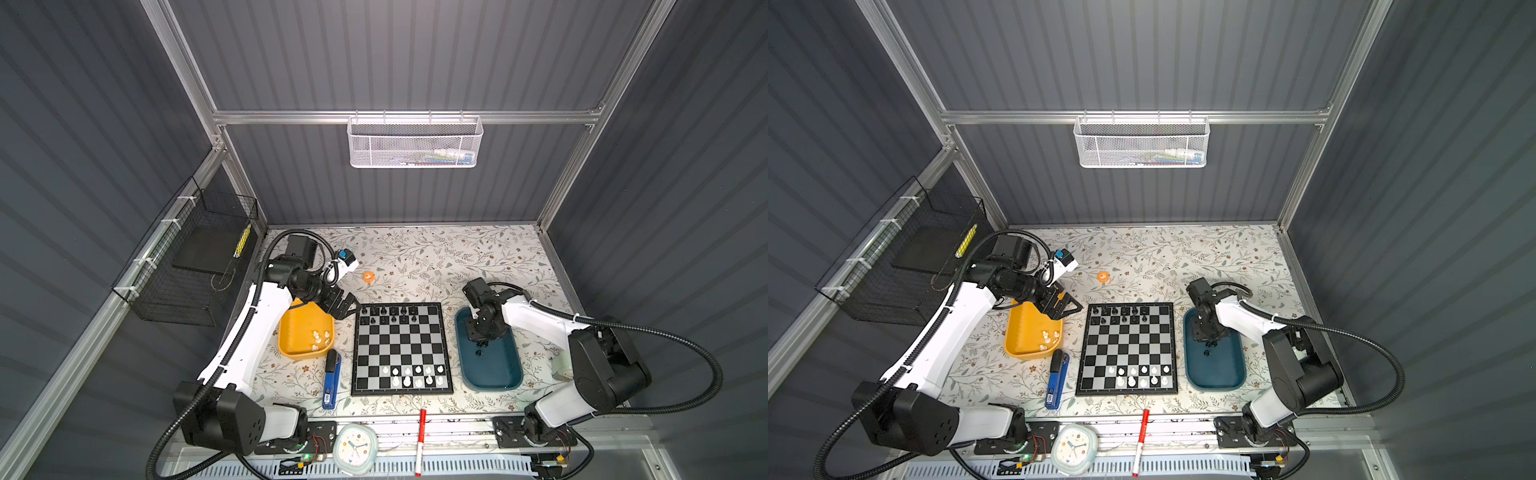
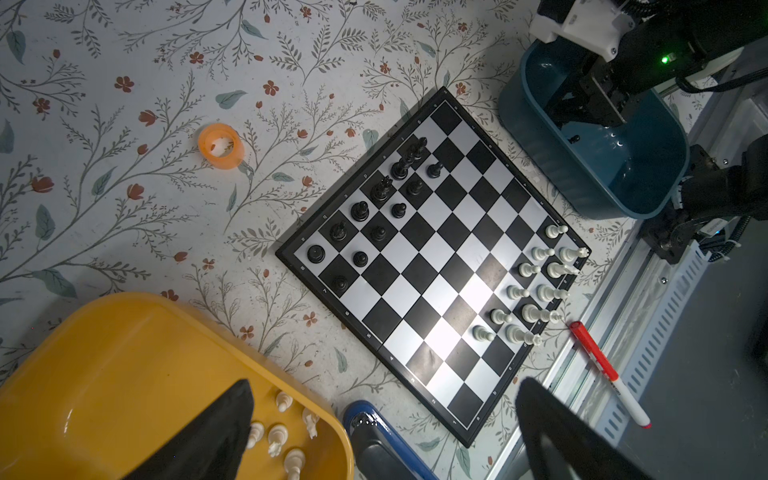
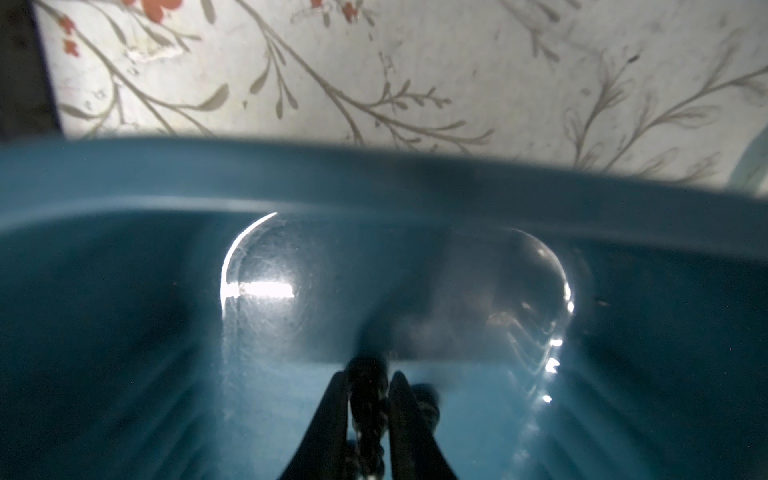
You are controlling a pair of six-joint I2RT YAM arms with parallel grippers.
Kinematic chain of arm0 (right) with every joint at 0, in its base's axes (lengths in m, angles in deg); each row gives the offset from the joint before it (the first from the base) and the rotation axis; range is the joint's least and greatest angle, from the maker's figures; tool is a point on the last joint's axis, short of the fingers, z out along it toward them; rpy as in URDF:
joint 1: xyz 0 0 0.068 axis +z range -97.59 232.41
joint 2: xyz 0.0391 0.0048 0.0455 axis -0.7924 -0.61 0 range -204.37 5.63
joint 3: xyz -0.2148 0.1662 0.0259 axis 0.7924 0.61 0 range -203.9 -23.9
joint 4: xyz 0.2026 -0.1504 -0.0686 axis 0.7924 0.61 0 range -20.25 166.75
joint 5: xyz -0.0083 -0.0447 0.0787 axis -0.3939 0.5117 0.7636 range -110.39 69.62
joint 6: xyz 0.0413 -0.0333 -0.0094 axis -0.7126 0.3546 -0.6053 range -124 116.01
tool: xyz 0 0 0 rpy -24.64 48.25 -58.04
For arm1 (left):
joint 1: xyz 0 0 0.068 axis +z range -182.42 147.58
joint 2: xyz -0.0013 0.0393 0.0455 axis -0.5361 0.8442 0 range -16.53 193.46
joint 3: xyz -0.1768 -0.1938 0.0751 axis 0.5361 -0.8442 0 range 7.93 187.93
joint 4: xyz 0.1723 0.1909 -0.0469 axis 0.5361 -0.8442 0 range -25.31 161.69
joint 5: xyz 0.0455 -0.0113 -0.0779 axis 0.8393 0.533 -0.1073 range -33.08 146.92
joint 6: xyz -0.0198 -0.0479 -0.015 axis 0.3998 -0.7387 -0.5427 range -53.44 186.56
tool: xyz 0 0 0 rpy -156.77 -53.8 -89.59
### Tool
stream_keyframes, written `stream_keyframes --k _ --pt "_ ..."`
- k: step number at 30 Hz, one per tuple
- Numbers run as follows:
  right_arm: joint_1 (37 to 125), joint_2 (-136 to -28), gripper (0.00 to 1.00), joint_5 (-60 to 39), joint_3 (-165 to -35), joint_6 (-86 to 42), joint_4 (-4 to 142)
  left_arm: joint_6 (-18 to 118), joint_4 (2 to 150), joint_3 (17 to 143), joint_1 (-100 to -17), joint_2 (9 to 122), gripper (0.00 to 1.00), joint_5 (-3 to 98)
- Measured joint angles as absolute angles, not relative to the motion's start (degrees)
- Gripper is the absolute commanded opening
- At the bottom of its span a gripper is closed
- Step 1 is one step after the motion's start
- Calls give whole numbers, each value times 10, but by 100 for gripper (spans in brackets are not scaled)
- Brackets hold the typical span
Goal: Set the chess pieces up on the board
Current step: 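Close the right gripper on the black chess piece in the teal tray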
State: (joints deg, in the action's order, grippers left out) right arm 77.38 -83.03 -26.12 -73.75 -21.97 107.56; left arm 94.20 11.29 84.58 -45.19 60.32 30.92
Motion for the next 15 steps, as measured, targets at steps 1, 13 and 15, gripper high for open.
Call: stream_keyframes --k 1,13,15 --pt "774 -830 21 -261 -737 -220 1076 942 113 846 -452 603 100 309" --pt "774 -824 21 -258 -737 -227 1075 942 113 846 -452 603 100 309" --pt "774 -824 20 -257 -737 -230 1075 942 113 846 -452 603 100 309"
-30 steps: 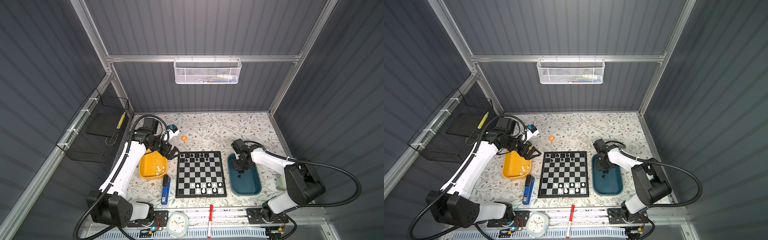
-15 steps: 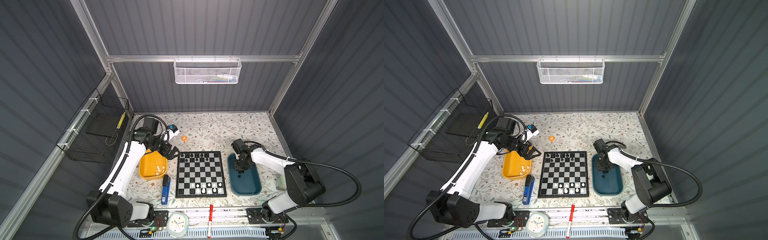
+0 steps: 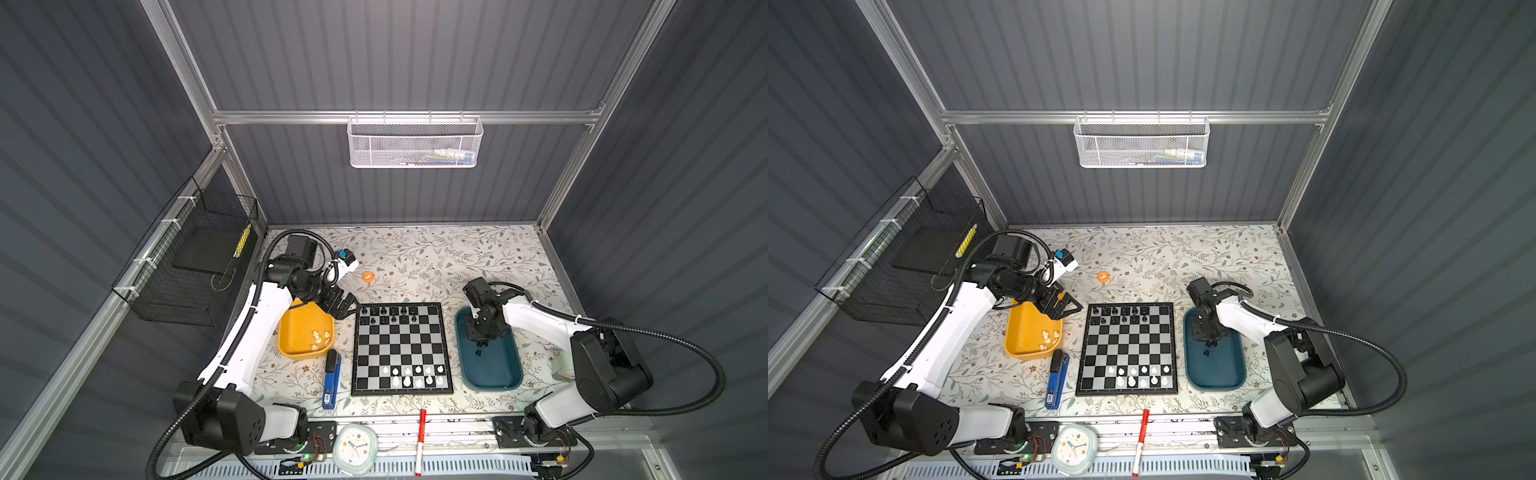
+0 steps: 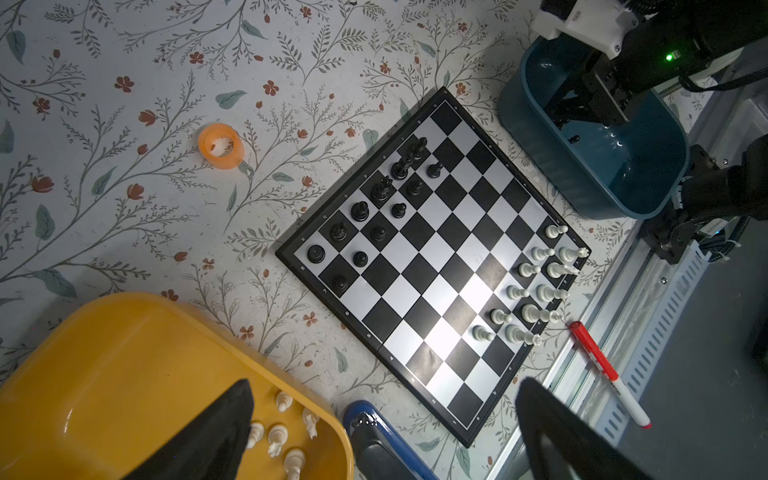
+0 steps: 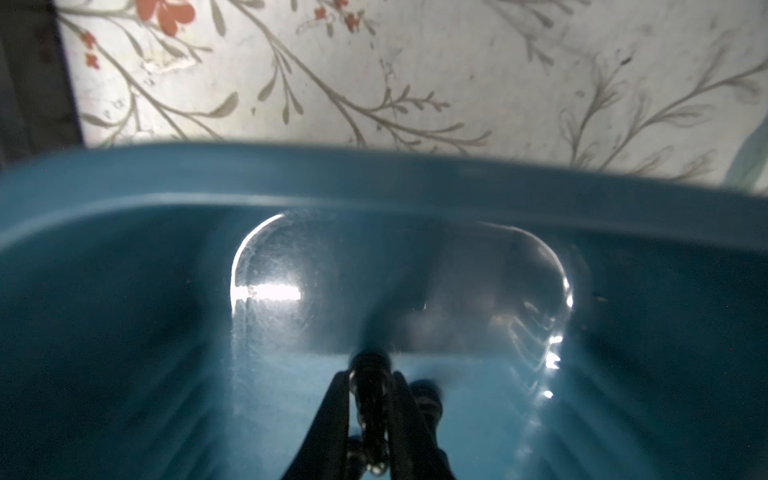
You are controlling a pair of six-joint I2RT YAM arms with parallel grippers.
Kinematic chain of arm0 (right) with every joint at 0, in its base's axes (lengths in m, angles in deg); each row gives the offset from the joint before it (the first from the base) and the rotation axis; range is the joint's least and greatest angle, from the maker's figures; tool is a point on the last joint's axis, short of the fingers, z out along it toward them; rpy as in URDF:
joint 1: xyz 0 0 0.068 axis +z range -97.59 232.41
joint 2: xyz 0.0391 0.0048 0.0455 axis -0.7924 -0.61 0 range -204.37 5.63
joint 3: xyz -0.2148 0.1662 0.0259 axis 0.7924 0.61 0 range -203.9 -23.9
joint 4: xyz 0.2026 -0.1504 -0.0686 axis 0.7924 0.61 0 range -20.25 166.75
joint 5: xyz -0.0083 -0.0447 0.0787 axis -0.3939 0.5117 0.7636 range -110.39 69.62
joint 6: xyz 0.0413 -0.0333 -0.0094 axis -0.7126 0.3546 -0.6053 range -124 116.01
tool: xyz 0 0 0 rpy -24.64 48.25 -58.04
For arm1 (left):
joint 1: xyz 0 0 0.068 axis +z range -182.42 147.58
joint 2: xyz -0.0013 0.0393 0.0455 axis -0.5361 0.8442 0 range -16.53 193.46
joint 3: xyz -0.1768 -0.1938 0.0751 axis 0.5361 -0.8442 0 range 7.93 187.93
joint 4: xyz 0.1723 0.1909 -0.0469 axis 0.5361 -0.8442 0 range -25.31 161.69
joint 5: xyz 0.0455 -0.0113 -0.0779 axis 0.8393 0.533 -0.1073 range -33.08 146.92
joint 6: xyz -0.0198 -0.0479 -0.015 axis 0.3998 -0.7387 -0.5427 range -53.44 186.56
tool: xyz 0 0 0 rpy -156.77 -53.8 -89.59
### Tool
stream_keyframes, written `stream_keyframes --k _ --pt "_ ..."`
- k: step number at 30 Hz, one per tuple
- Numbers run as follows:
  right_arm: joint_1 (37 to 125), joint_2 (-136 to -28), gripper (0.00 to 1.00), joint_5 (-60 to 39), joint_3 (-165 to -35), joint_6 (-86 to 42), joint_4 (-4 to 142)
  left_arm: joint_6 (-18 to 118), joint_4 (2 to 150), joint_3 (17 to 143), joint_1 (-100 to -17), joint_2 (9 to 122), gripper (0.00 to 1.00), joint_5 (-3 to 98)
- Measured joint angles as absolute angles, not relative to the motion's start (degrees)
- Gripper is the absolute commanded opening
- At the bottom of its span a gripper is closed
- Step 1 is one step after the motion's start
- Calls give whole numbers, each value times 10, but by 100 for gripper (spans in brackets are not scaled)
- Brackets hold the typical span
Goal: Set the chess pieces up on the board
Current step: 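Close the right gripper on the black chess piece in the teal tray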
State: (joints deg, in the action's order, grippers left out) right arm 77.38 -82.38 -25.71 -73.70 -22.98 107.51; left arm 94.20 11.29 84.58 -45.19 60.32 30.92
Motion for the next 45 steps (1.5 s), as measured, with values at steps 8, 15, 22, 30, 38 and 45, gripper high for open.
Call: stream_keyframes --k 8,15,22,30,38,45 --pt "774 -822 19 -255 -729 -235 1074 940 113 846 -452 603 100 309" --pt "774 -813 17 -255 -723 -236 1074 940 113 846 -452 603 100 309" --pt "774 -810 13 -255 -723 -236 1074 940 113 846 -452 603 100 309" --pt "774 -810 10 -256 -723 -235 1073 940 113 846 -452 602 100 309" --pt "774 -810 9 -259 -734 -230 1079 940 113 846 -452 602 99 309" --pt "774 -810 10 -262 -757 -222 1095 940 113 846 -452 602 100 310"
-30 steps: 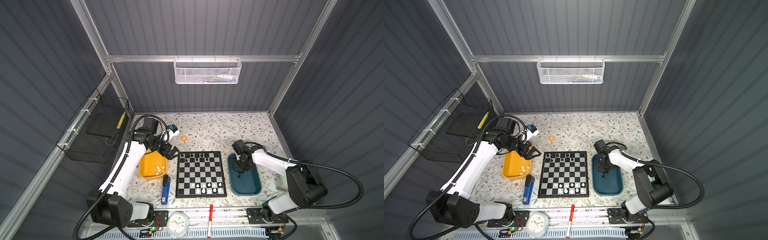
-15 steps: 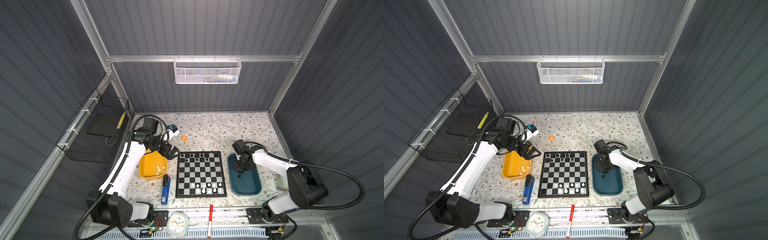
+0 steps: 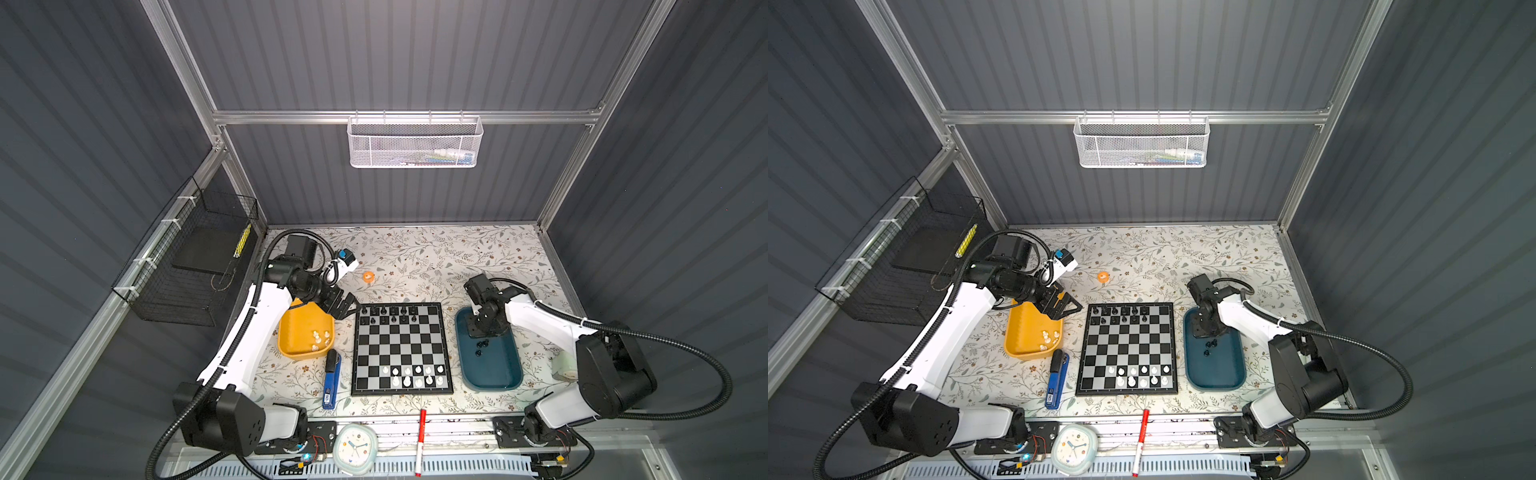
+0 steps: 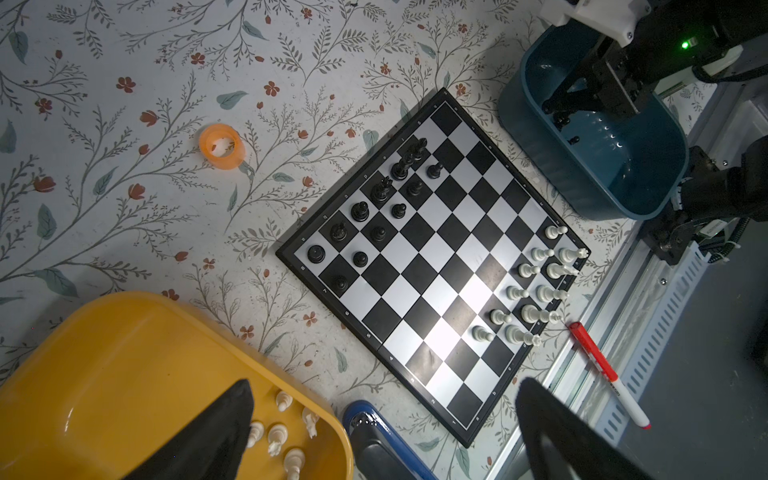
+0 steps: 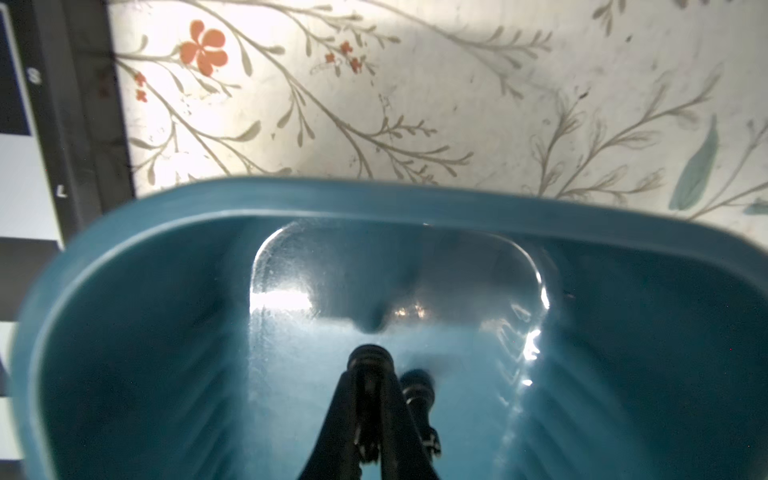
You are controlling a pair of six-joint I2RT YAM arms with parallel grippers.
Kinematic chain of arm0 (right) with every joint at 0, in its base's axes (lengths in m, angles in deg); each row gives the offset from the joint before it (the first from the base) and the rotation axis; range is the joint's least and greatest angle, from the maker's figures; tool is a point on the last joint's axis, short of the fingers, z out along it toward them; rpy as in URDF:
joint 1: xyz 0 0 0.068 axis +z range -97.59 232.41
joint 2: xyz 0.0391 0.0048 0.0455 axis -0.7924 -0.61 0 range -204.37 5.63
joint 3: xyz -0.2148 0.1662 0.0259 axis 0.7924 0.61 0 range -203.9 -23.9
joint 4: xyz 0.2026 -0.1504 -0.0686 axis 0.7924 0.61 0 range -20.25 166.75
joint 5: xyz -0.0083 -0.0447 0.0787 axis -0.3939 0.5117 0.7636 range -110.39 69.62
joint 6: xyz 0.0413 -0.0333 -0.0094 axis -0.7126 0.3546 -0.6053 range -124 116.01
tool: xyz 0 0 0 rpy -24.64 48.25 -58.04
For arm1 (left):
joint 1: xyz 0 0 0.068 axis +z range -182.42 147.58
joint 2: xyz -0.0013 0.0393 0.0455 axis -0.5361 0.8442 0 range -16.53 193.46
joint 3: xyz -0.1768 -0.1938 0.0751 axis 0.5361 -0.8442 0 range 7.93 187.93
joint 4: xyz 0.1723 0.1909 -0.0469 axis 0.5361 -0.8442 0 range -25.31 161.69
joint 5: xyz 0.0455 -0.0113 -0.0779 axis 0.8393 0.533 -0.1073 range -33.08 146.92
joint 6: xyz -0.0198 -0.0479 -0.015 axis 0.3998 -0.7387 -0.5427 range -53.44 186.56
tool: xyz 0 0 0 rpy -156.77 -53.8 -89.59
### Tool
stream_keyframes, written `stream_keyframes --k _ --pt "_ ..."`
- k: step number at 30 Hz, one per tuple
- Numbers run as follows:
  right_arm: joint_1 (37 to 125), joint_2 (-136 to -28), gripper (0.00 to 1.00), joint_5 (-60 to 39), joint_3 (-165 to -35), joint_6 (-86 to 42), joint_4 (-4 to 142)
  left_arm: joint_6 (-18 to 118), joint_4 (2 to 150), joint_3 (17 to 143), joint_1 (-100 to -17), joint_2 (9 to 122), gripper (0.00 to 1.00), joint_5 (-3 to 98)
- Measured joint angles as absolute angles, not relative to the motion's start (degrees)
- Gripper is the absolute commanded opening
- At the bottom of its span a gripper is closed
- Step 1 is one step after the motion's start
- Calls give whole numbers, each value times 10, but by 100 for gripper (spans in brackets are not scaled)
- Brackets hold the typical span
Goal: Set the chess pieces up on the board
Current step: 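Close the right gripper on the black chess piece in the teal tray, then lift the black piece with the right gripper and carry it over the chessboard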
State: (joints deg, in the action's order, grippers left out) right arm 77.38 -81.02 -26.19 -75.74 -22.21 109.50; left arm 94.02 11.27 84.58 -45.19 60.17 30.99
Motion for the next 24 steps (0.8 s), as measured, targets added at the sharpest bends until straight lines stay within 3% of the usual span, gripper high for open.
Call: stream_keyframes --k 24 --pt "774 -775 10 -246 -841 -215 1204 951 113 846 -452 602 100 338"
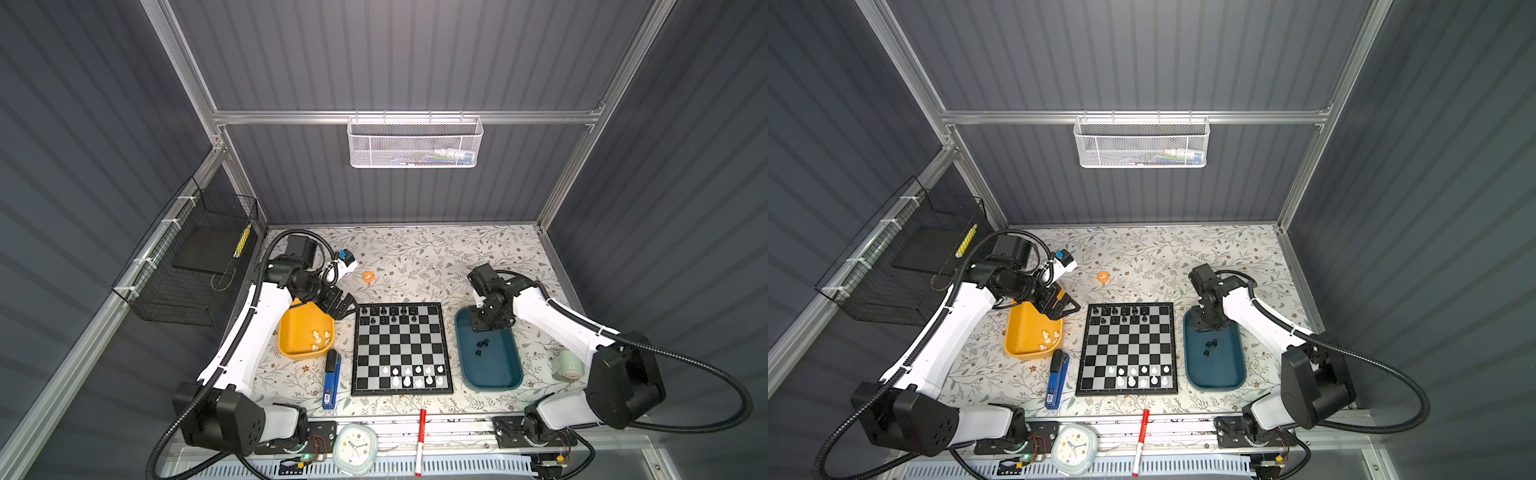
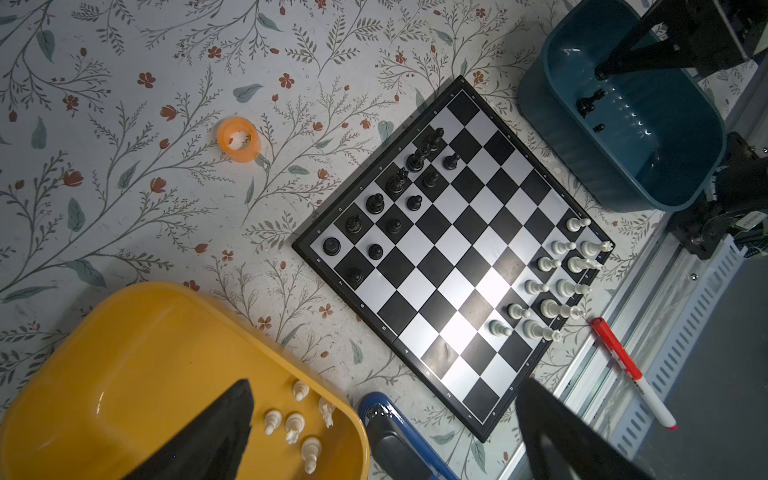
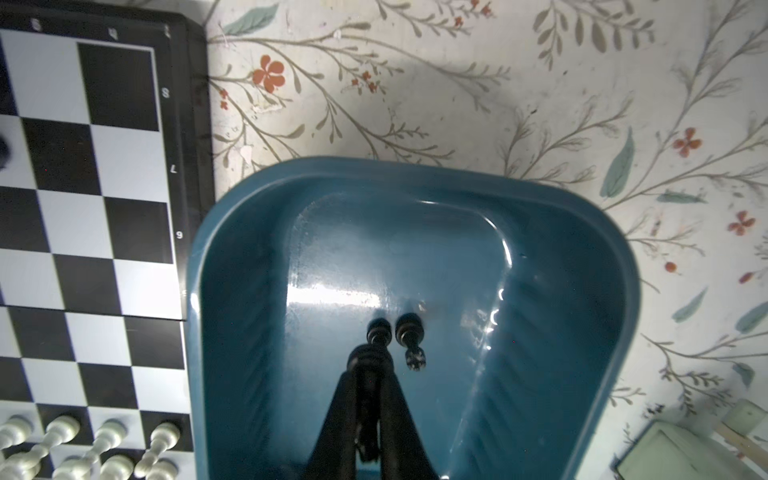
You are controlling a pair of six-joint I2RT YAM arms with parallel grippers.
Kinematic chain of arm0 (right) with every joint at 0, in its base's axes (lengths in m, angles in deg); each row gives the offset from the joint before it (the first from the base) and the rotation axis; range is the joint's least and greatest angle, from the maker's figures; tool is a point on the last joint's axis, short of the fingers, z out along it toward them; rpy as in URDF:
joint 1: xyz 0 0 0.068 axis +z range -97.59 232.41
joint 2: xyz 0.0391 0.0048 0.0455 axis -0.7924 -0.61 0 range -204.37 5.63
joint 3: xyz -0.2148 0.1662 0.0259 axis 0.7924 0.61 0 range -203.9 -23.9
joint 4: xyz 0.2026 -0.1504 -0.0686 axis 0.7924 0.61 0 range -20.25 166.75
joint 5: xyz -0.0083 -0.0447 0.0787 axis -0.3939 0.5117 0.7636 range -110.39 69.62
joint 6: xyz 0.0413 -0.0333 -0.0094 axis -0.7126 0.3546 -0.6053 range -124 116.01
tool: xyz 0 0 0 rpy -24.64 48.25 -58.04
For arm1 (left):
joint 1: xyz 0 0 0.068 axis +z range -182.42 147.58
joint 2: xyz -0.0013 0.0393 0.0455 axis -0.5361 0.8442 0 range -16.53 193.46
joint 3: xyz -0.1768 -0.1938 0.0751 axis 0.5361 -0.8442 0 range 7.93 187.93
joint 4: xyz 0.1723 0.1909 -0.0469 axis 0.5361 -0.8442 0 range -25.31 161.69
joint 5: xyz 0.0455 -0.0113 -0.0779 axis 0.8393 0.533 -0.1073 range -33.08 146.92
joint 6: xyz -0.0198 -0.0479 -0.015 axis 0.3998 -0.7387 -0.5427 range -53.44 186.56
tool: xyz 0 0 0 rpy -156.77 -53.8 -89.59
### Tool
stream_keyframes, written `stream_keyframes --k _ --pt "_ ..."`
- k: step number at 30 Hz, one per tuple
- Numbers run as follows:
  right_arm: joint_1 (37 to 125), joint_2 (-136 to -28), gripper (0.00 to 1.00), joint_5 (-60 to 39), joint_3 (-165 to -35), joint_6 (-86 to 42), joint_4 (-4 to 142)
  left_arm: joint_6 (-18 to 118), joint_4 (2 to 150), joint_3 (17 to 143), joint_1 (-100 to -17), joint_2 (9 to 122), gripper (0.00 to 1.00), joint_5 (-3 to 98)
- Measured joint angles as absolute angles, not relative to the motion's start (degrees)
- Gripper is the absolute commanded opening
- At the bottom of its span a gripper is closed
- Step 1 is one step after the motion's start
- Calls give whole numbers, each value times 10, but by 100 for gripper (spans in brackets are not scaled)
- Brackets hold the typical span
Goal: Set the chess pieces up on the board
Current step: 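Lift the black piece with the right gripper and carry it over the chessboard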
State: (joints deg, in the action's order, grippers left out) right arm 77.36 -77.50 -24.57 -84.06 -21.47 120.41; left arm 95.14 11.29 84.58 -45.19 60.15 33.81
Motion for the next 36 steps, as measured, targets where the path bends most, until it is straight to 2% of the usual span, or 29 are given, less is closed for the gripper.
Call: stream_keyframes --k 12,36 --pt "778 -788 11 -231 -961 -201 1252 956 115 843 -452 594 100 344" --pt "853 -1010 11 -193 -1168 -183 1263 956 114 844 -452 593 100 344"
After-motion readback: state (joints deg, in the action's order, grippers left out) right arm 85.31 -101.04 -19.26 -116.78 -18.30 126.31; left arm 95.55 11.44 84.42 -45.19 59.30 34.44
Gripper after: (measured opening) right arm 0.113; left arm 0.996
